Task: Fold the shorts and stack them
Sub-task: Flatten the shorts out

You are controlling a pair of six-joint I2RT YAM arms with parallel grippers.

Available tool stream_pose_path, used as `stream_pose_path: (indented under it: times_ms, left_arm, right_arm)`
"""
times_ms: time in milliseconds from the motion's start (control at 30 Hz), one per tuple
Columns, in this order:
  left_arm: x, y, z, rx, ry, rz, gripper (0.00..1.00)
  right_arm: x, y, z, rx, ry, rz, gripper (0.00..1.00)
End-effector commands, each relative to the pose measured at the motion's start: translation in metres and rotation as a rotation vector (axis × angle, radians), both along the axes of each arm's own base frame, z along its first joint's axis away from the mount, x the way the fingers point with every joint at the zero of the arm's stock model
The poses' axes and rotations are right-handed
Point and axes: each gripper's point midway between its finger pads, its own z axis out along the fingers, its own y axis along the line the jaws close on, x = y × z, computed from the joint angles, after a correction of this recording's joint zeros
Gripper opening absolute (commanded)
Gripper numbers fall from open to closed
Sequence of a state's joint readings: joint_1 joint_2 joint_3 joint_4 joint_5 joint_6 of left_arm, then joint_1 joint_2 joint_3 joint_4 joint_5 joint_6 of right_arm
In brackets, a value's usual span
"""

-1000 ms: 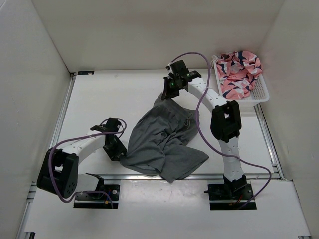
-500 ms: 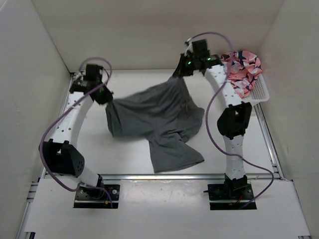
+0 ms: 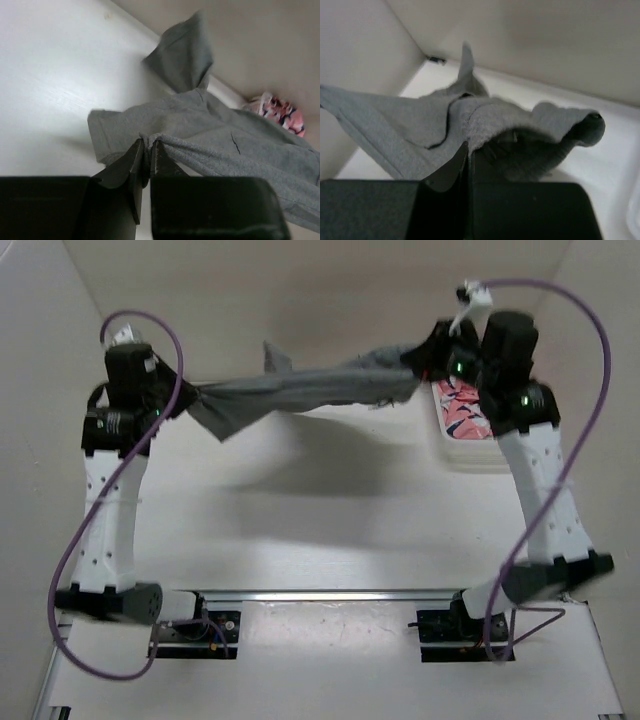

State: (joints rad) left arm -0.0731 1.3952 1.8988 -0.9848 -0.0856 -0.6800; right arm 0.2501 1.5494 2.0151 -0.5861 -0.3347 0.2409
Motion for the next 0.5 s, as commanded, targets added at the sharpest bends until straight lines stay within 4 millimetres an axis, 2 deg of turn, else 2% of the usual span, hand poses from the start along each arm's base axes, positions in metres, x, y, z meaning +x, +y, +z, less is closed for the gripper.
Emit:
stream_pose_path:
  times_ms: [0, 33, 67, 100, 133, 167, 200, 233, 267, 300, 333, 367, 467]
  left_arm:
    - [-0.033, -0.011, -0.067, -0.002, 0.136, -0.041, 0.10]
    - [-0.042, -0.014, -0.087, -0.003, 0.172, -0.058, 0.10]
    - [-0.047, -0.023, -0.104, -0.041, 0.182, -0.092, 0.18]
    - [-0.060, -0.031, -0.118, -0.073, 0.196, -0.120, 0.39]
    - [-0.074, -0.037, -0.173, -0.119, 0.322, -0.119, 0.52]
    - [-0.083, -0.051, -0.192, -0.155, 0.363, -0.183, 0.64]
    - [-0.087, -0.053, -0.208, -0.163, 0.398, -0.182, 0.73]
    - [-0.096, -0.054, -0.235, -0.166, 0.473, -0.183, 0.79]
    - [-0.098, -0.054, -0.242, -0.165, 0.495, -0.181, 0.80]
    - [-0.097, -0.051, -0.245, -0.149, 0.502, -0.175, 0.80]
    - [-0.099, -0.049, -0.251, -0.141, 0.528, -0.164, 0.79]
    - [-0.097, -0.047, -0.247, -0.133, 0.520, -0.154, 0.74]
    - [-0.098, -0.036, -0.253, -0.091, 0.562, -0.103, 0.66]
  right_arm:
    - [-0.020, -0.029, -0.056, -0.119, -0.005, -0.112, 0.00]
    - [-0.029, -0.034, -0.074, -0.120, 0.019, -0.134, 0.06]
    - [-0.048, -0.046, -0.119, -0.124, 0.109, -0.199, 0.15]
    - [-0.058, -0.050, -0.142, -0.126, 0.146, -0.227, 0.27]
    - [-0.066, -0.059, -0.165, -0.133, 0.184, -0.274, 0.46]
    - [-0.086, -0.069, -0.207, -0.158, 0.252, -0.322, 0.58]
    - [-0.096, -0.079, -0.226, -0.132, 0.318, -0.393, 0.60]
    - [-0.110, -0.089, -0.247, -0.146, 0.383, -0.443, 0.65]
    - [-0.121, -0.100, -0.254, -0.138, 0.400, -0.501, 0.71]
    - [-0.132, -0.103, -0.270, -0.108, 0.467, -0.543, 0.71]
    - [-0.139, -0.104, -0.275, -0.094, 0.498, -0.557, 0.71]
    - [-0.150, -0.105, -0.277, -0.075, 0.534, -0.563, 0.69]
    - [-0.169, -0.096, -0.286, 0.013, 0.638, -0.562, 0.63]
